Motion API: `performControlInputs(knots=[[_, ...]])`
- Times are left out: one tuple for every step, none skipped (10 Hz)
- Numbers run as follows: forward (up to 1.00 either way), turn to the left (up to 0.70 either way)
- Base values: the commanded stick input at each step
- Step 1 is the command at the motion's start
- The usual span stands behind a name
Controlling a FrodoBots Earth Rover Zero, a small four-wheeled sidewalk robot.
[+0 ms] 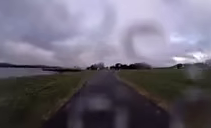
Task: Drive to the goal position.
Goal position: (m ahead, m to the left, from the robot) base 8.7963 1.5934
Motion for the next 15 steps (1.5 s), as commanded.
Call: performControlInputs(knots=[[0.70, 0.00], [0.70, 0.00], [0.70, 0.00], [0.70, 0.00], [0.70, 0.00], [0.70, 0.00], [0.70, 0.00], [0.70, 0.00], [0.70, 0.00], [0.70, 0.00], [0.70, 0.00], [0.70, 0.00], [0.70, 0.00], [0.70, 0.00], [0.70, -0.14]])
